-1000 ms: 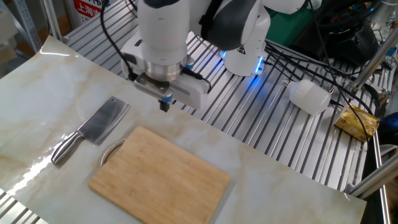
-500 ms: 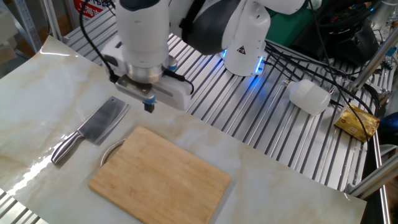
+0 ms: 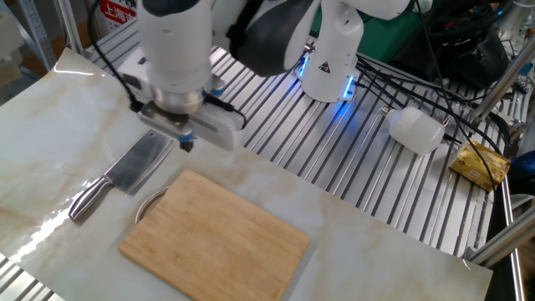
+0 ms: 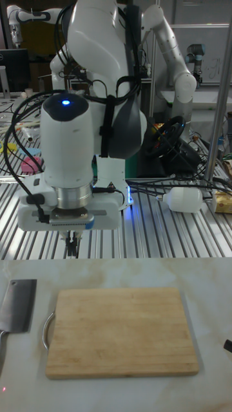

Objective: Put the knife on the cutting board

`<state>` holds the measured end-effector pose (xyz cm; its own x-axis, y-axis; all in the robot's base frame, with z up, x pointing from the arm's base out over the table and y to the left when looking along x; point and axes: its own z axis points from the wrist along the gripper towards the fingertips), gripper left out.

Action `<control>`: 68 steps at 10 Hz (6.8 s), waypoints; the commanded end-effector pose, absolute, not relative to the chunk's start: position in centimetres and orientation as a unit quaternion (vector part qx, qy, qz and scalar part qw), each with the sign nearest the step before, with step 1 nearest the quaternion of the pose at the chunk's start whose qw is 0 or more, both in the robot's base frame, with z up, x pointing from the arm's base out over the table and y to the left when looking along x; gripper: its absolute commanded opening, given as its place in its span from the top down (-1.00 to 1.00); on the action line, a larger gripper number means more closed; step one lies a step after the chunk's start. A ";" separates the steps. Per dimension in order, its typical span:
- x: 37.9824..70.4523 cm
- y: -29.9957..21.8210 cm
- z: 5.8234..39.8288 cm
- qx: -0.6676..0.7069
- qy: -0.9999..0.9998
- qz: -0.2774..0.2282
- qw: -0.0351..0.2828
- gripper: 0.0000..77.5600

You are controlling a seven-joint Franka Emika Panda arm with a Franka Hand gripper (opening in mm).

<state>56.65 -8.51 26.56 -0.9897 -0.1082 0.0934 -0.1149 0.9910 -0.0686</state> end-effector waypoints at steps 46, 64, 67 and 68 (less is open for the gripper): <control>66.5 -18.2 16.7 -0.070 -0.997 0.019 0.026 1.00; 65.4 -21.3 13.5 -0.049 -0.998 0.024 0.014 1.00; 66.1 -25.0 13.1 -0.023 -1.000 0.011 0.014 1.00; 66.2 -26.1 13.4 -0.018 -1.000 0.012 0.019 1.00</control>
<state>65.08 -21.24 13.30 -0.9957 0.0847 0.0366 0.0833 0.9958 -0.0389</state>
